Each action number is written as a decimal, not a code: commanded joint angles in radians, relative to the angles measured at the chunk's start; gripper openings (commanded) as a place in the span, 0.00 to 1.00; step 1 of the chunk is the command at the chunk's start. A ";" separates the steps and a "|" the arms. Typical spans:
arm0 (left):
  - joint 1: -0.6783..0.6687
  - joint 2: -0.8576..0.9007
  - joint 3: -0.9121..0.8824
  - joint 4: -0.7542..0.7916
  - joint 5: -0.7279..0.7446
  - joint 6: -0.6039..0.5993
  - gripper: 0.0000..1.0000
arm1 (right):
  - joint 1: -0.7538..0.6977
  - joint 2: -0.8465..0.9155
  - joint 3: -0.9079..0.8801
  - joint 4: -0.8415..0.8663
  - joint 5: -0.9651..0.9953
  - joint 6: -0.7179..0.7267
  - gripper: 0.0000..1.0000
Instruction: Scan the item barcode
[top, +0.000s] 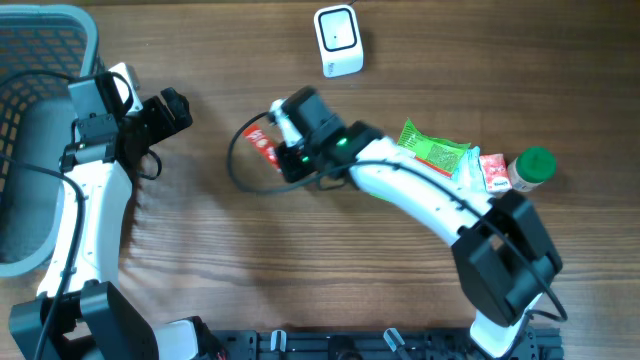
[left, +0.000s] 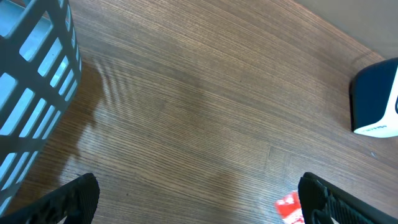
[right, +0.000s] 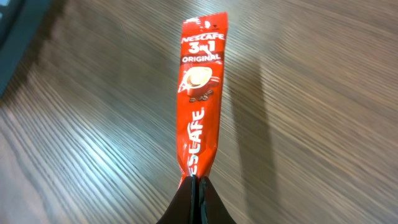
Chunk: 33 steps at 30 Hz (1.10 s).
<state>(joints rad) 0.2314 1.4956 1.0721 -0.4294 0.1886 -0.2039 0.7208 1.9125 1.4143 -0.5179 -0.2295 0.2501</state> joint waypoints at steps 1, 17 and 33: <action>0.016 -0.003 0.002 -0.001 0.001 -0.017 1.00 | -0.074 -0.014 0.001 -0.095 -0.206 -0.041 0.04; 0.016 -0.003 0.002 -0.001 0.001 -0.017 1.00 | -0.161 -0.003 -0.245 0.082 -0.660 0.082 0.04; 0.016 -0.003 0.002 -0.001 0.001 -0.017 1.00 | -0.177 -0.003 -0.533 0.582 -0.575 0.457 0.04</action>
<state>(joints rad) 0.2321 1.4956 1.0721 -0.4294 0.1890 -0.2035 0.5465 1.9125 0.8845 0.0578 -0.8257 0.6777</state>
